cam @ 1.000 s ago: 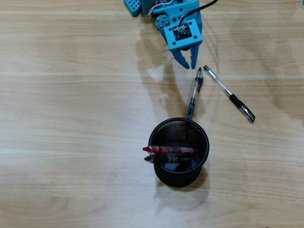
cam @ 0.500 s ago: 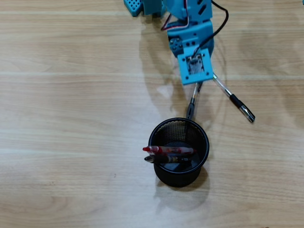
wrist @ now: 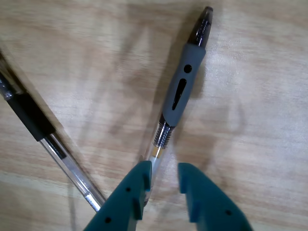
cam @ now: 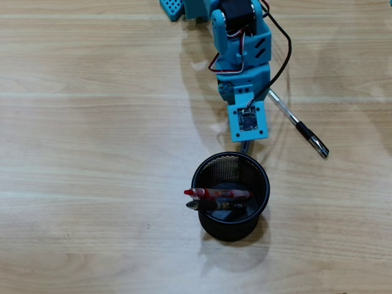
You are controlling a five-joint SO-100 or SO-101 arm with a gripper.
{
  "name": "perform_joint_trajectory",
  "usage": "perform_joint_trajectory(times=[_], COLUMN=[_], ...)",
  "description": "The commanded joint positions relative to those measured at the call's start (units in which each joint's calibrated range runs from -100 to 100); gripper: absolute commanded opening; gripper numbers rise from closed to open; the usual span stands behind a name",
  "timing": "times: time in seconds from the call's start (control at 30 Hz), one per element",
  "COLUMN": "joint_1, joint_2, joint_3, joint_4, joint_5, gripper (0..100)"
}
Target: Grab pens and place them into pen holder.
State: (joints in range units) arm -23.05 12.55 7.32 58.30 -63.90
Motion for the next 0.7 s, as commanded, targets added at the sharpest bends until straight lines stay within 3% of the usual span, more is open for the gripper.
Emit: perform_joint_trajectory(times=[0.0,0.37,0.67], joint_1=[0.22,0.13,-0.06], joint_2=[-0.08,3.11,9.83], joint_3=[-4.75,-6.11,-6.38], joint_4=[-0.23,-0.41,-6.78], joint_5=[-0.29,-0.29,-0.34], gripper=[12,12,12])
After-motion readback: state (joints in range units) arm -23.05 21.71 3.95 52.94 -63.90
